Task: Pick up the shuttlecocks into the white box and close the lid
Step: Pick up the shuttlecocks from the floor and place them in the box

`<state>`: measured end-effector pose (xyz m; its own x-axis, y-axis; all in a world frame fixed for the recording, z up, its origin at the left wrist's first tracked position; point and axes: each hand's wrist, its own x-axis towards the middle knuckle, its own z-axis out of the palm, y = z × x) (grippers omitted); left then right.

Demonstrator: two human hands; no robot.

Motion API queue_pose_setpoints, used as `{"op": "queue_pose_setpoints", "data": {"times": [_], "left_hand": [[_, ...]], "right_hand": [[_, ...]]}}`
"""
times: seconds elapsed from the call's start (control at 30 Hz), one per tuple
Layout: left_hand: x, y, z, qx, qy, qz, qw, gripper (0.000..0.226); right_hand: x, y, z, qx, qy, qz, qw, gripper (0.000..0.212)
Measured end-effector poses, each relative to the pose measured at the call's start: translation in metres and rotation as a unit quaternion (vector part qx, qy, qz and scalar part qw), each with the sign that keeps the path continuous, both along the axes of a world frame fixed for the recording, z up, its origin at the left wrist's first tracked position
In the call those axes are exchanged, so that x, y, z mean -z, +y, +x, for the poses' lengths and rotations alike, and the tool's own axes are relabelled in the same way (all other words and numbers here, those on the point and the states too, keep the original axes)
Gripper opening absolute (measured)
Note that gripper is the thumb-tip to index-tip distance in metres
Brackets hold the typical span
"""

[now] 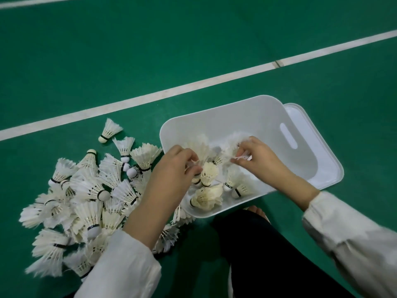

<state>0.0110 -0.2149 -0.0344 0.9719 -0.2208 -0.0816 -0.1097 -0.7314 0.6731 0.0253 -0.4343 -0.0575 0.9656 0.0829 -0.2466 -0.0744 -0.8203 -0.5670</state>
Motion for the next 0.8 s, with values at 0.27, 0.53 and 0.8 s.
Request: {"op": "queue_pose_setpoints", "data": {"times": [0.27, 0.53, 0.8], "left_hand": [[0.011, 0.002, -0.013, 0.045, -0.043, 0.036, 0.997, 0.013], [0.010, 0.002, -0.012, 0.038, -0.040, 0.029, 0.998, 0.013], [0.009, -0.009, -0.016, 0.058, -0.043, 0.008, 0.997, 0.012]], "right_hand": [[0.039, 0.016, 0.062, 0.002, 0.109, -0.072, 0.991, 0.029], [0.009, 0.016, 0.038, -0.047, 0.112, -0.023, 0.992, 0.062], [-0.035, 0.037, -0.017, -0.215, -0.001, 0.043, 0.976, 0.025]]}}
